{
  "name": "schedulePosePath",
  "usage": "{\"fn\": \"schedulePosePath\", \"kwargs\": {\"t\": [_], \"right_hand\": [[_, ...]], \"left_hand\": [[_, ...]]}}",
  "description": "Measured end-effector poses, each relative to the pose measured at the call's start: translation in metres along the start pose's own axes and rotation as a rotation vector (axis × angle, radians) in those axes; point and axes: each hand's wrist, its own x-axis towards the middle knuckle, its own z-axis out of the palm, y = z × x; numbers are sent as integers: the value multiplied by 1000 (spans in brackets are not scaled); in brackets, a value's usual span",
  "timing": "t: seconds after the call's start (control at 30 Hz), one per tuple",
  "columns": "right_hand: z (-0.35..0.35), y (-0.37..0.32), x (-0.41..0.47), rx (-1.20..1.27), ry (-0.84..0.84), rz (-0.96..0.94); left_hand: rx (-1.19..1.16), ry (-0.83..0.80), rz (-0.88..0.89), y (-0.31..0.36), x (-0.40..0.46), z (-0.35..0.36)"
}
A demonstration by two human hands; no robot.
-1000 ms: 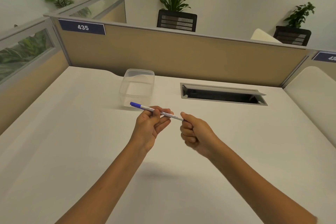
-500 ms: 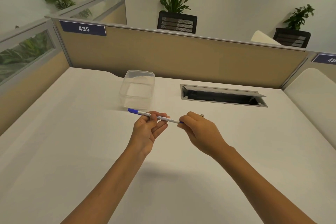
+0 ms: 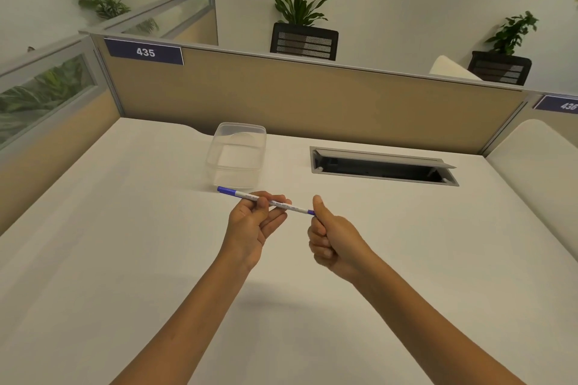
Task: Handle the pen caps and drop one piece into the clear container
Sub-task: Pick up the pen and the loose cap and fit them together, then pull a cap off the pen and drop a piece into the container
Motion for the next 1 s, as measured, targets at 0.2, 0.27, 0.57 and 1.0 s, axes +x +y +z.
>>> {"fn": "schedulePosePath", "kwargs": {"t": [0.2, 0.27, 0.57, 1.0], "right_hand": [[-14, 4, 11, -968, 176, -783], [-18, 2, 15, -1088, 209, -929], [-22, 6, 23, -438, 89, -289], [-27, 88, 102, -592, 444, -348]], "left_hand": [[-13, 22, 0, 1, 0, -6], [-24, 24, -11, 0, 0, -6], [-62, 38, -8, -8, 8, -30], [93, 169, -280, -58, 29, -109]]}}
